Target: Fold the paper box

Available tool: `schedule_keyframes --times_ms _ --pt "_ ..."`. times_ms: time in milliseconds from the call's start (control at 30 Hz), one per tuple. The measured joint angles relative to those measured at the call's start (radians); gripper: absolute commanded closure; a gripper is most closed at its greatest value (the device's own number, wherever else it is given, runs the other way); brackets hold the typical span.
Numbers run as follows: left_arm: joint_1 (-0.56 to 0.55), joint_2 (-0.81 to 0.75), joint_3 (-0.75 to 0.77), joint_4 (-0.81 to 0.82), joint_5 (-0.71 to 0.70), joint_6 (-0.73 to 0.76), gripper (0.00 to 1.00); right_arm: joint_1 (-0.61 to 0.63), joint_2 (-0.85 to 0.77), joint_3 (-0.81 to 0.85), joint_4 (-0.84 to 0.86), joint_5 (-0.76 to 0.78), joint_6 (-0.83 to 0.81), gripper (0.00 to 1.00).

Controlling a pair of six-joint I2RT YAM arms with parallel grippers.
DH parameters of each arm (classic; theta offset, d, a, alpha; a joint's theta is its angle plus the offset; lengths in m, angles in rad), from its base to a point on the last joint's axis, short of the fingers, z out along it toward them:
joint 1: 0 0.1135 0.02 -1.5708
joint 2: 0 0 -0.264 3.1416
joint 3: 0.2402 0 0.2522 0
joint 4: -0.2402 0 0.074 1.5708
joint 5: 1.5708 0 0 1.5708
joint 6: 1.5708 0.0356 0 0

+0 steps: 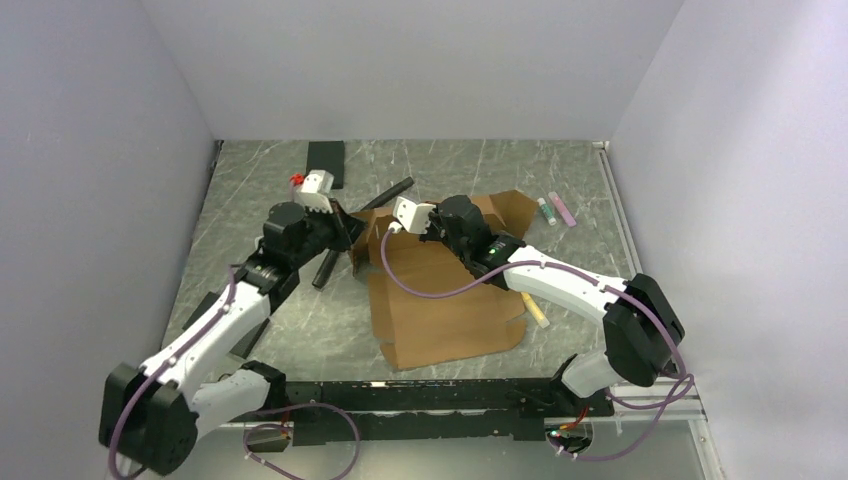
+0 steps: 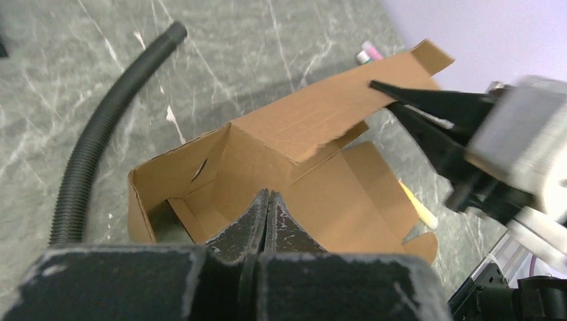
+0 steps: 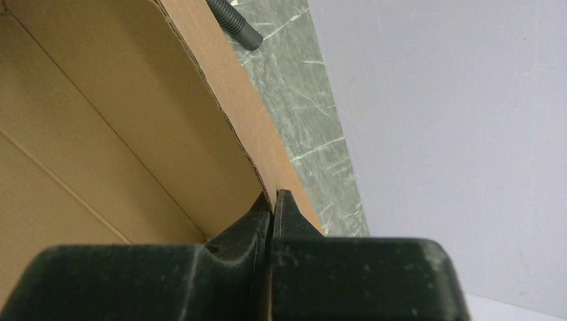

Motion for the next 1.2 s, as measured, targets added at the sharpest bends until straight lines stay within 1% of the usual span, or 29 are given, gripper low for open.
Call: schedule_keyframes --times_ms 200,433,567,733,867,933,1000,1133,1200 --pt "0.002 0.178 0.026 0.012 0.049 -0.016 1.0 0.0 0.001 0.001 0.0 0.0 0.003 1.0" --pt "0.002 0.322 0.049 0.108 0.106 -0.073 1.0 0.003 0.005 0.002 0.0 0.003 0.007 1.0" --pt "0.002 0.371 0.076 0.18 0.131 -0.124 1.0 0.004 0.01 0.004 0.001 0.008 0.01 1.0" --pt "0.007 0.407 0.089 0.24 0.123 -0.183 1.0 0.004 0.019 0.009 0.008 0.014 0.014 1.0" --pt "0.007 0.424 0.091 0.248 0.115 -0.201 1.0 0.007 0.035 0.015 0.023 0.036 0.021 1.0" --pt "0.007 0.419 0.091 0.24 0.113 -0.199 0.91 0.01 0.051 0.027 0.026 0.055 0.029 1.0" --pt "0.006 0.391 0.083 0.213 0.107 -0.195 0.84 0.011 0.065 0.037 0.032 0.07 0.036 1.0" --pt "0.006 0.264 0.018 0.153 0.078 -0.183 0.72 0.011 0.071 0.042 0.035 0.077 0.045 1.0" --pt "0.006 0.188 -0.031 0.125 0.04 -0.172 0.7 0.011 0.074 0.043 0.035 0.079 0.049 1.0"
